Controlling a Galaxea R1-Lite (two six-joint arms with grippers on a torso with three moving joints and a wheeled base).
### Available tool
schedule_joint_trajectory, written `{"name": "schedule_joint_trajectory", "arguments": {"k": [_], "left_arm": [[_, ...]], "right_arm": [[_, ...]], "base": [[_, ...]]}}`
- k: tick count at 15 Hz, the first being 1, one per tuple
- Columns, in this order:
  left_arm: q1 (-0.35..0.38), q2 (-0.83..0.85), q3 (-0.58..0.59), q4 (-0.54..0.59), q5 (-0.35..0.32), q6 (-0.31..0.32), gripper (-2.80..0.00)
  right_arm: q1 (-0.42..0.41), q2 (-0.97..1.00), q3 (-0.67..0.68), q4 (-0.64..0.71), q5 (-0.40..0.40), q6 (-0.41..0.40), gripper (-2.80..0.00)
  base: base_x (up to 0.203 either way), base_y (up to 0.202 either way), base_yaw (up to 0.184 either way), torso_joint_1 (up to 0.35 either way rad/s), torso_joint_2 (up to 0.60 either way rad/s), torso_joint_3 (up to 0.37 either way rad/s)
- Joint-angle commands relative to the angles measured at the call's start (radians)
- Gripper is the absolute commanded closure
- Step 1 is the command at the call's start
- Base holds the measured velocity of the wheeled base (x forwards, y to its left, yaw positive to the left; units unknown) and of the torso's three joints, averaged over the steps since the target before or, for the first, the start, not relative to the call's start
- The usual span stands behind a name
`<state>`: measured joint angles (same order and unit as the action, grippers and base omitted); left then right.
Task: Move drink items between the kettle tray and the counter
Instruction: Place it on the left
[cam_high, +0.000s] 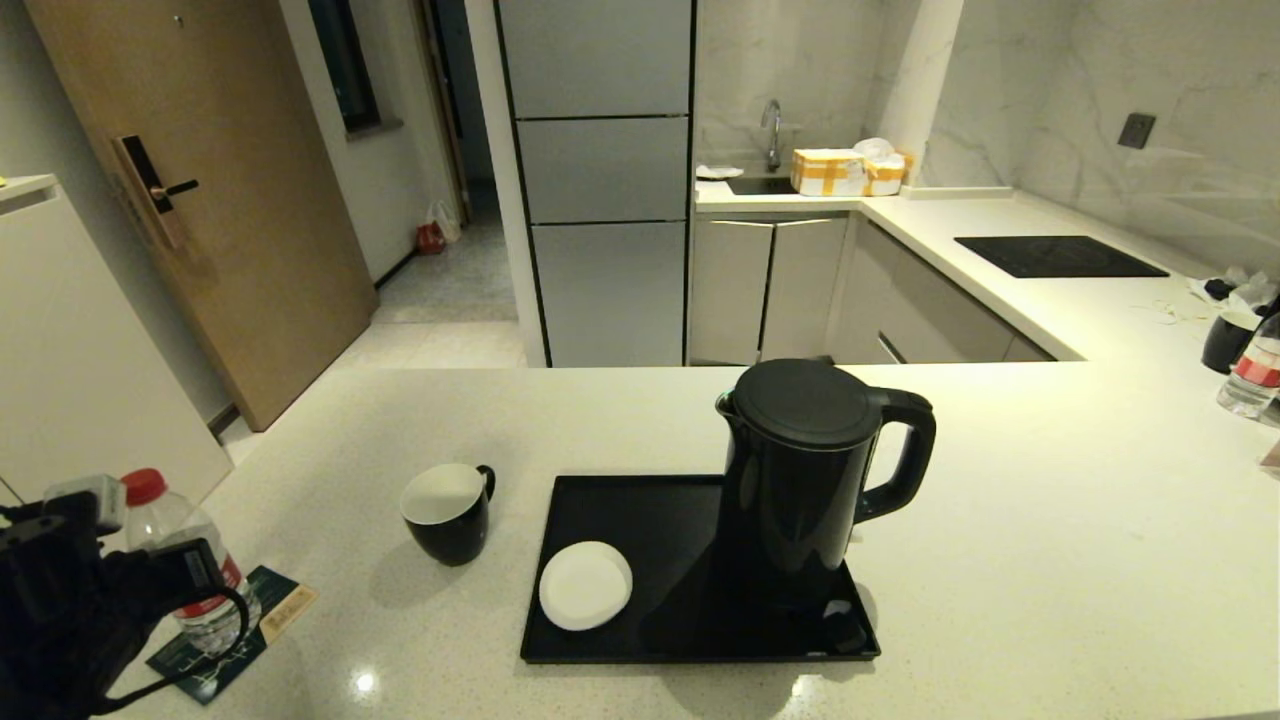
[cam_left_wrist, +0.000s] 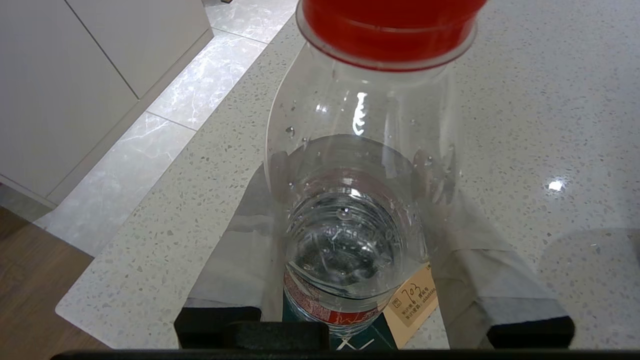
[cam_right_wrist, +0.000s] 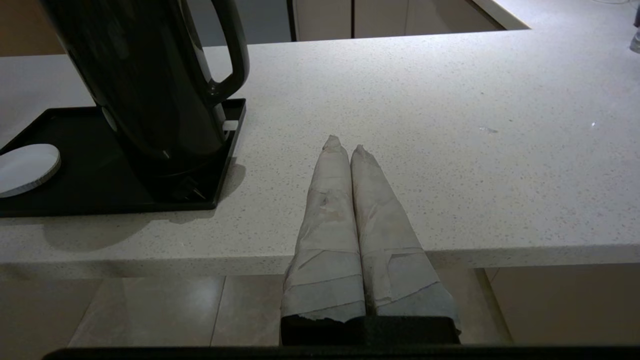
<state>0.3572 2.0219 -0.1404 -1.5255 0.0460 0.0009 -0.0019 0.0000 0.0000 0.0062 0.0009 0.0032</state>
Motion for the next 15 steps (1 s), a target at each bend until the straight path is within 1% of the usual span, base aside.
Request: {"name": "schedule_joint_trajectory", "arguments": {"k": [1, 10, 11, 15], "left_arm": [[-0.001, 0.006, 0.002, -0.004, -0.001, -0.001, 0.0], [-0.02, -0.008, 0.034, -0.004, -0.003, -0.001, 0.0], [-0.02, 0.0, 0.029, -0.004, -0.005, -0.001, -2.8], [-0.02, -0.014, 0.03, -0.004, -0.008, -0.001, -2.8]], "right_arm": [[0.0, 0.002, 0.0, 0.0, 0.001, 0.0, 0.0], [-0.001, 0.002, 0.0, 0.0, 0.001, 0.0, 0.0], [0.0, 0.002, 0.0, 0.0, 0.001, 0.0, 0.0], [0.0, 0.002, 0.002, 0.0, 0.001, 0.0, 0.0]], "base": [[0.0, 0.0, 0.0, 0.0, 0.0, 0.0], [0.0, 0.0, 0.0, 0.0, 0.0, 0.0], [0.0, 0.0, 0.0, 0.0, 0.0, 0.0], [0.0, 0.0, 0.0, 0.0, 0.0, 0.0]]}}
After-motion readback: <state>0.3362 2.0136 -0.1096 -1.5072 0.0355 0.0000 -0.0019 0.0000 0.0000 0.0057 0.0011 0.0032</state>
